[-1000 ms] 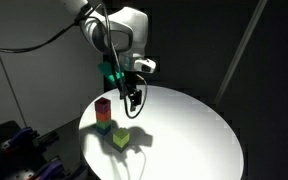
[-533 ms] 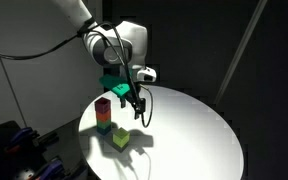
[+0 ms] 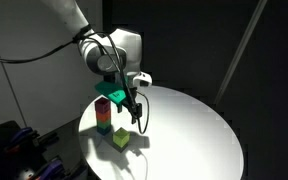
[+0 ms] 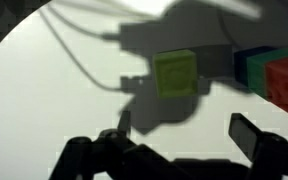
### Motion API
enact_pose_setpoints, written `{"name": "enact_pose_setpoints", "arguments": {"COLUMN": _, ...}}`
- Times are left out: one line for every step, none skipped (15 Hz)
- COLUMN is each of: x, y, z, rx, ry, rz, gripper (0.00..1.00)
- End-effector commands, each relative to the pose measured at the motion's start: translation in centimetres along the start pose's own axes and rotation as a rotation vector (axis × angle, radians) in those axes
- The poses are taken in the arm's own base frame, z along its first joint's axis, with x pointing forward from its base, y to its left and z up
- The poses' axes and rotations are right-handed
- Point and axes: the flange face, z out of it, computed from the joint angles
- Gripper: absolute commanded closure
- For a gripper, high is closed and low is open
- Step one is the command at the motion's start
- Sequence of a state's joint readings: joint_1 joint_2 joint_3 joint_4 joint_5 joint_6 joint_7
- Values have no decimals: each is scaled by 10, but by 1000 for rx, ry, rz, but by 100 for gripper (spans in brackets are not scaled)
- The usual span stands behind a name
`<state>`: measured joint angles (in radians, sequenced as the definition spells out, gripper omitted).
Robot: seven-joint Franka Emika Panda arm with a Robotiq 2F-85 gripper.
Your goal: Put the yellow block on top of the pink block
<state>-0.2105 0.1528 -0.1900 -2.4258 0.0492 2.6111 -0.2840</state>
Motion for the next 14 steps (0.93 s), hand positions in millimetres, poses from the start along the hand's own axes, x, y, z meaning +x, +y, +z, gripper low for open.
{"name": "enact_pose_setpoints", "arguments": {"x": -7, "y": -2, "z": 0, "rx": 5, "ry": 27, "rz": 8, "gripper": 0}}
{"name": "enact_pose_setpoints", "arguments": {"x": -8, "y": -3, "z": 1, "rx": 4, "ry": 28, "rz": 13, "gripper": 0}}
{"name": "enact_pose_setpoints", "arguments": {"x": -4, "y": -3, "z": 4, "rx": -3, "ry": 7, "rz": -1, "gripper": 0}}
{"name": "enact_pose_setpoints", "arguments": {"x": -5, "y": -3, "z": 4, "rx": -3, "ry": 8, "rz": 0, "gripper": 0}}
{"name": "enact_pose_setpoints", "arguments": {"x": -5, "y": -3, "z": 5, "rx": -3, "ry": 8, "rz": 0, "gripper": 0}}
{"name": "enact_pose_setpoints", "arguments": {"x": -6, "y": -3, "z": 5, "rx": -3, "ry": 8, "rz": 0, "gripper": 0}}
{"name": "enact_pose_setpoints", "arguments": {"x": -6, "y": -3, "z": 5, "rx": -3, "ry": 7, "rz": 0, "gripper": 0}}
{"name": "enact_pose_setpoints", "arguments": {"x": -6, "y": -3, "z": 5, "rx": -3, "ry": 7, "rz": 0, "gripper": 0}}
{"name": "enact_pose_setpoints", "arguments": {"x": -6, "y": -3, "z": 5, "rx": -3, "ry": 7, "rz": 0, "gripper": 0}}
{"name": "enact_pose_setpoints", "arguments": {"x": -6, "y": -3, "z": 5, "rx": -3, "ry": 7, "rz": 0, "gripper": 0}}
{"name": "enact_pose_setpoints", "arguments": {"x": -6, "y": -3, "z": 5, "rx": -3, "ry": 7, "rz": 0, "gripper": 0}}
{"name": "enact_pose_setpoints", "arguments": {"x": -6, "y": -3, "z": 5, "rx": -3, "ry": 7, "rz": 0, "gripper": 0}}
{"name": "enact_pose_setpoints", "arguments": {"x": -6, "y": -3, "z": 5, "rx": -3, "ry": 7, "rz": 0, "gripper": 0}}
{"name": "enact_pose_setpoints", "arguments": {"x": -5, "y": -4, "z": 6, "rx": -4, "ry": 4, "rz": 1, "gripper": 0}}
